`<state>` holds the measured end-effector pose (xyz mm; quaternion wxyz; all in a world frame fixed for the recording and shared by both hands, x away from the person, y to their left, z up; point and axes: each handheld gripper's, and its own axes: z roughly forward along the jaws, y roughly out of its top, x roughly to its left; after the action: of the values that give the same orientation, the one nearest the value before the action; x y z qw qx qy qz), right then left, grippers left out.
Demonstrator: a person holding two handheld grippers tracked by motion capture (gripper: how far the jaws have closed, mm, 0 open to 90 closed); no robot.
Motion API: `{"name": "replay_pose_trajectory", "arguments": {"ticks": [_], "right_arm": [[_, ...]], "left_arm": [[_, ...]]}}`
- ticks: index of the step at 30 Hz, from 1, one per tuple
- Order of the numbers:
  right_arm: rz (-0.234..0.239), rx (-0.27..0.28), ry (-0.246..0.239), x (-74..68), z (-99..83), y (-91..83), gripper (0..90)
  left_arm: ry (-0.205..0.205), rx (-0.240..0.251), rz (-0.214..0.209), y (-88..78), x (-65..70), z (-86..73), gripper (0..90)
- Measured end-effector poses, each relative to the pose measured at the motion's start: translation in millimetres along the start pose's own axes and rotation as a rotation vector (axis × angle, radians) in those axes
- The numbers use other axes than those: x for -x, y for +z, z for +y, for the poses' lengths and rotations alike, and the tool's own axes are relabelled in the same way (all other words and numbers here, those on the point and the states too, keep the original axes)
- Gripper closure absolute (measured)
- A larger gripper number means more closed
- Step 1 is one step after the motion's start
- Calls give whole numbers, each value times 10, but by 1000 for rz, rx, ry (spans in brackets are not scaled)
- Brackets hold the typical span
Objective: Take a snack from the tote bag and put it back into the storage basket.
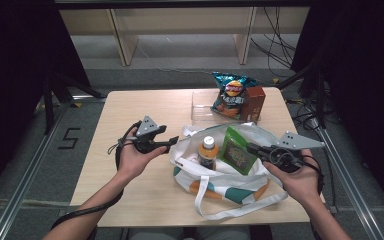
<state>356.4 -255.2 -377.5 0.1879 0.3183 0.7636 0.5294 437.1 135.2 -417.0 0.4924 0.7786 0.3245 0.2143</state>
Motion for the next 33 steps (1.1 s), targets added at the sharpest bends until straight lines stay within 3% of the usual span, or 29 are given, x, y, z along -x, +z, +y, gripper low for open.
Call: {"name": "replay_pose_trajectory", "arguments": {"ticks": [2, 6, 8, 9, 11, 12, 14, 17, 18, 20, 22, 24, 25, 26, 27, 28, 31, 33], "right_arm": [[-13, 29, -21, 32, 20, 3, 900], [2, 14, -11, 51, 46, -7, 900], [-21, 31, 7, 39, 54, -7, 900], [-16, 33, -23, 64, 67, -11, 900], [-14, 40, -3, 54, 84, -20, 900], [-21, 37, -23, 70, 104, -31, 900], [-16, 34, -9, 66, 128, -43, 900], [-37, 63, -32, 87, 158, -37, 900], [-22, 45, -18, 84, 175, -44, 900], [-38, 39, -24, 90, 195, -43, 900], [-31, 43, -46, 115, 224, -29, 900], [-30, 32, -29, 108, 258, -40, 900], [-36, 53, -65, 136, 276, -35, 900], [-50, 56, -69, 141, 295, -40, 900], [-45, 47, -34, 122, 304, -45, 900], [-36, 39, -52, 145, 324, -54, 900], [-37, 42, -45, 166, 346, -60, 900], [-60, 60, -49, 176, 347, -56, 900]], "left_arm": [[-1, 0, -1, 1, 1, -1, 376], [-2, 0, -1, 0, 2, -2, 376], [4, 2, -3, -1, -3, 3, 376], [-3, 2, 1, -2, 1, 2, 376], [-1, 1, 0, -3, 2, 3, 376], [-2, 1, 0, -2, 3, 3, 376], [1, 0, -2, -1, 3, 3, 376], [-2, 1, -2, 2, 4, 3, 376], [-2, 1, -2, 3, 4, 3, 376], [1, 1, -2, -1, 4, 6, 376], [-1, 3, -1, -4, 5, 10, 376], [-3, 4, -1, -5, 5, 10, 376], [-3, 4, -1, -4, 4, 10, 376], [-2, 4, -2, -4, 4, 10, 376], [-1, 3, -2, -3, 3, 10, 376], [-1, 3, -2, -3, 3, 10, 376], [-3, 4, -1, -5, 2, 11, 376], [-2, 3, -1, -4, 2, 8, 376]]}}
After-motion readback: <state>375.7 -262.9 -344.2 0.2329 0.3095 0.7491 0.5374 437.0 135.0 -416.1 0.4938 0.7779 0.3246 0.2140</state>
